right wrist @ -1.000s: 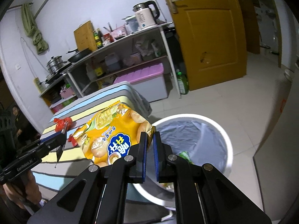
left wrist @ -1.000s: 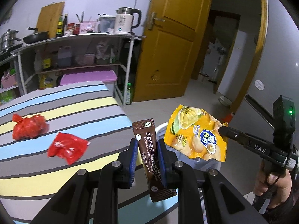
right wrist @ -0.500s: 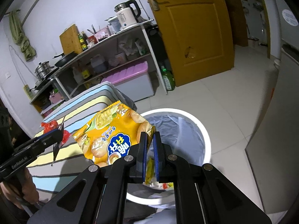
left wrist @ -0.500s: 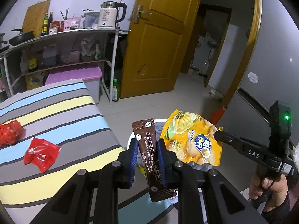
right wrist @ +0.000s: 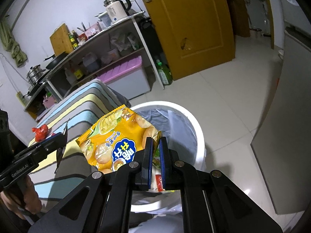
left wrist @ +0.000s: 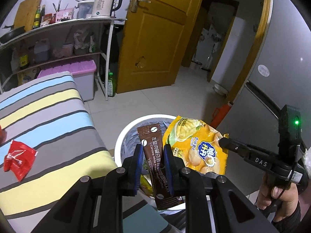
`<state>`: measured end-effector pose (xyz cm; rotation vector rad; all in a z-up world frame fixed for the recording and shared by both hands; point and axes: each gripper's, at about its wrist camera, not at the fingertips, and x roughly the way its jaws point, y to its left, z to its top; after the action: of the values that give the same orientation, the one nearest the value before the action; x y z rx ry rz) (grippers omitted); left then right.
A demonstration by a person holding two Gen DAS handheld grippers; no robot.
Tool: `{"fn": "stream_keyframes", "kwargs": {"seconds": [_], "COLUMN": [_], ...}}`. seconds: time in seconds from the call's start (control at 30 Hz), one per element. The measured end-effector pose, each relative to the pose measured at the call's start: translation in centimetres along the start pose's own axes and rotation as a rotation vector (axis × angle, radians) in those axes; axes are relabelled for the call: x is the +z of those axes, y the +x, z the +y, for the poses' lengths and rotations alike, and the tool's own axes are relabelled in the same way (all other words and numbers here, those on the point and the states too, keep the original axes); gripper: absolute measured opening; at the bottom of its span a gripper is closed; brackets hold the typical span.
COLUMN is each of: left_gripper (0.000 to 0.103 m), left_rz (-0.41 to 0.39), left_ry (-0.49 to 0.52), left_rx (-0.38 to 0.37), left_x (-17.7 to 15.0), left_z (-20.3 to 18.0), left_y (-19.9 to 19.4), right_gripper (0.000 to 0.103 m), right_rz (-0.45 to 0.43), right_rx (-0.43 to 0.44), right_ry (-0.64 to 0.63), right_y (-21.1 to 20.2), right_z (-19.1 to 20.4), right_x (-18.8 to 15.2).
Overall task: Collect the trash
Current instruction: 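Carry the coffee stick and yellow chip bag over the bin and open both tools, then move both open tools back over the table toward the red bag and wrapper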
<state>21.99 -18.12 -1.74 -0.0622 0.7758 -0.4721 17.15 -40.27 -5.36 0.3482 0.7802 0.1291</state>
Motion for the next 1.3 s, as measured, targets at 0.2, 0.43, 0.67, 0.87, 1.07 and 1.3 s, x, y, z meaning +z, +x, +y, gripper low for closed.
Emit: {"fn": "stream_keyframes", "kwargs": {"seconds": [0.2, 0.43, 0.67, 0.87, 1.07, 1.3], "left_gripper": [0.022, 0.024, 0.027, 0.027, 0.027, 0.027], "left_rz": [0.026, 0.046, 0.030, -0.002, -0.049, -0.106], "left_ry": [-0.005, -0.017, -0.014, -0.010, -0.003, -0.021], "left_rx": [-0.026, -0.040, -0.048, -0.035, -0.017, 0.013], "left_x": [0.3, 0.2, 0.0, -0.2, -0.8, -1.5], "left_z": [0.3, 1.0, 1.0, 1.1, 1.1, 2.3], "left_y": [1.6, 2.5, 1.8, 0.1, -2.6, -6.1], "right_gripper": [0.011, 0.035, 0.035, 0.035, 0.035, 0.035], "right_rz": [0.025, 0.015, 0.008, -0.006, -0.029, -0.054], "right_rx": [-0.010, -0.002, 0.004, 0.021, 0.045, 0.083], "right_ry": [0.005, 0.001, -0.013, -0.049, -0.112, -0.191], "right_y": [0.7, 0.8, 0.4, -0.5, -1.9, -3.2], "right_z": [-0.7, -0.9, -0.3, 1.3, 4.0, 7.4], "right_x": [-0.3, -0.4, -0.3, -0.2, -0.4, -0.7]}}
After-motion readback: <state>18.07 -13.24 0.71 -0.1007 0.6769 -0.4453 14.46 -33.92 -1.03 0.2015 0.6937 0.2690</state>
